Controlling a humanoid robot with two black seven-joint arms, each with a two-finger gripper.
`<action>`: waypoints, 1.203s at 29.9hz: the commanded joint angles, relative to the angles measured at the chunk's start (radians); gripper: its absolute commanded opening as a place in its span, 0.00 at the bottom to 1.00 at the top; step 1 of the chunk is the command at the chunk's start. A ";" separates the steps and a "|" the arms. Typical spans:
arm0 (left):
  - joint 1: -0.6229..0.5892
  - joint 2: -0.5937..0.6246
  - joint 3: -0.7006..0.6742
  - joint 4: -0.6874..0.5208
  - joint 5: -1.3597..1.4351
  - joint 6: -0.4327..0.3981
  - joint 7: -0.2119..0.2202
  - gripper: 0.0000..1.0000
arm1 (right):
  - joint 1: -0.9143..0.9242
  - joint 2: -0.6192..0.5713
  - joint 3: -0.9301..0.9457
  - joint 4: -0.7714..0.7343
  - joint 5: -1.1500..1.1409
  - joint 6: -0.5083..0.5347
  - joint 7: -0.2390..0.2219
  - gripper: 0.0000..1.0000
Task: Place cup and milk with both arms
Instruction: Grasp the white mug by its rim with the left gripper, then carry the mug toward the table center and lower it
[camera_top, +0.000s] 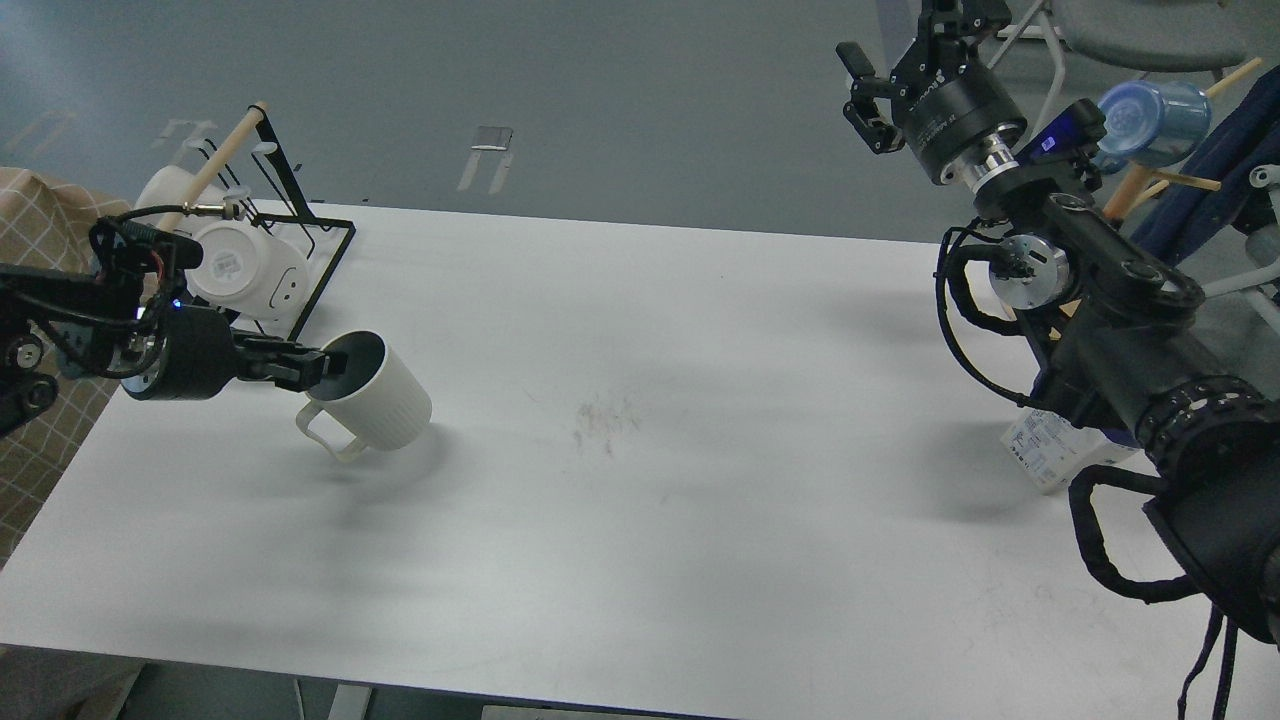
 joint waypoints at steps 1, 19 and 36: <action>-0.036 0.040 -0.008 -0.107 -0.003 0.000 0.000 0.00 | 0.000 -0.002 0.003 0.000 0.000 0.000 0.000 1.00; -0.230 -0.370 0.005 -0.175 0.034 0.000 0.074 0.00 | 0.126 0.010 0.003 -0.018 0.000 0.000 0.000 1.00; -0.268 -0.626 0.153 0.073 0.183 0.000 0.107 0.00 | 0.109 0.010 0.000 -0.015 0.001 0.000 0.000 1.00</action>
